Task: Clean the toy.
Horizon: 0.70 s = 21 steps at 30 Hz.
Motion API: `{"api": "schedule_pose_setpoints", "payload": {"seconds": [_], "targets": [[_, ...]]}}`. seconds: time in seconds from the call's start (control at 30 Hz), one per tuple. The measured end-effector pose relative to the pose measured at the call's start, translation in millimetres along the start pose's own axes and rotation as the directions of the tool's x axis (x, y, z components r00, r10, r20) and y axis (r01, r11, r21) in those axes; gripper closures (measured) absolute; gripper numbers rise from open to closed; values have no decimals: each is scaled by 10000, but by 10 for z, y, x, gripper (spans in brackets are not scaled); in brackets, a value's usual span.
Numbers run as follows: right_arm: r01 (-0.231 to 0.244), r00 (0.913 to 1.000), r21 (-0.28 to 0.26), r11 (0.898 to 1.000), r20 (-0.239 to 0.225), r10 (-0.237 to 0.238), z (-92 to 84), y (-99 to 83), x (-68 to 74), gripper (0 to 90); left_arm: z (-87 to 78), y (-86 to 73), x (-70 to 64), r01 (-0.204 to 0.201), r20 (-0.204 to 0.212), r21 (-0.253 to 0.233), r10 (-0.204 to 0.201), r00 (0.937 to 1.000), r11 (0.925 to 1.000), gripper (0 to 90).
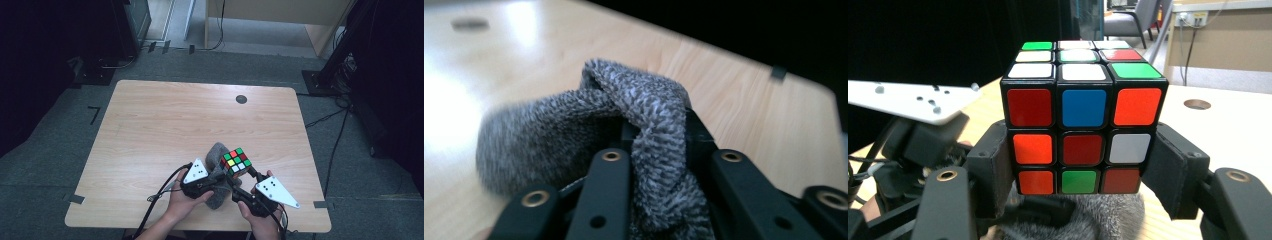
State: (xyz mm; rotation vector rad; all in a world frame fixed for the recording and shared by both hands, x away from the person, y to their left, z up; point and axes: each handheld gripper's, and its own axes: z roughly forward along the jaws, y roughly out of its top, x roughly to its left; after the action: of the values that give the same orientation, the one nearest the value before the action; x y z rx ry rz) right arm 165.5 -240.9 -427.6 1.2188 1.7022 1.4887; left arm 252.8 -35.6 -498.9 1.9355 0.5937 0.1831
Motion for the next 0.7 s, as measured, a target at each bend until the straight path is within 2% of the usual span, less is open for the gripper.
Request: {"api": "schedule_pose_setpoints", "payload": {"seconds": [0.17,0.27,0.3,0.33,0.37,0.4,0.43,0.47,0.5,0.53,0.57,0.6,0.63,0.67,0.7], "targets": [[-88,9999,101,9999,84,88,15,-22,-47,351,-149,18,47,164,48,27,-164,9999,9999,508],[-6,10000,74,10000,26,6,17,-7,-31,351,-327,61,61,120,-124,-205,-123,9998,9997,384],[-2,10000,60,10000,15,2,18,0,-21,351,-327,61,61,120,-124,-205,-123,9998,9997,355],[4,10000,48,10000,10,-4,19,8,-11,351,-476,100,75,165,-131,-459,-171,9998,9988,323],[25,10000,27,10000,-9,-25,21,16,-2,351,-563,119,86,172,-152,-596,-182,9997,9981,300],[25,10000,27,10000,-9,-25,21,16,-2,351,-563,119,86,172,-152,-596,-182,9997,9981,288],[90,9999,12,10000,-70,-90,28,26,23,351,-750,150,111,196,-279,-892,-222,9994,9958,283],[90,9999,12,10000,-70,-90,28,26,23,351,-750,150,111,196,-279,-892,-222,9994,9958,278],[119,9998,31,9999,-139,-119,46,28,51,351,-933,170,149,338,-427,-1174,-391,9983,9925,274],[116,9998,69,9999,-152,-115,61,25,70,351,-933,170,149,338,-427,-1174,-391,9983,9925,267],[154,9997,98,9998,-208,-152,82,19,86,351,-1096,179,197,614,-526,-1386,-692,9962,9884,263],[154,9997,98,9998,-208,-152,82,19,86,351,-1096,179,197,614,-526,-1386,-692,9962,9884,256],[274,9992,200,9994,-290,-268,127,1,135,351,-1228,184,236,936,-576,-1545,-1036,9930,9836,238],[274,9992,200,9994,-290,-268,127,1,135,351,-1228,184,236,936,-576,-1545,-1036,9930,9836,233],[406,9985,322,9987,-372,-394,172,-26,195,350,-1333,200,250,946,-687,-1639,-1071,9919,9819,234]]}}
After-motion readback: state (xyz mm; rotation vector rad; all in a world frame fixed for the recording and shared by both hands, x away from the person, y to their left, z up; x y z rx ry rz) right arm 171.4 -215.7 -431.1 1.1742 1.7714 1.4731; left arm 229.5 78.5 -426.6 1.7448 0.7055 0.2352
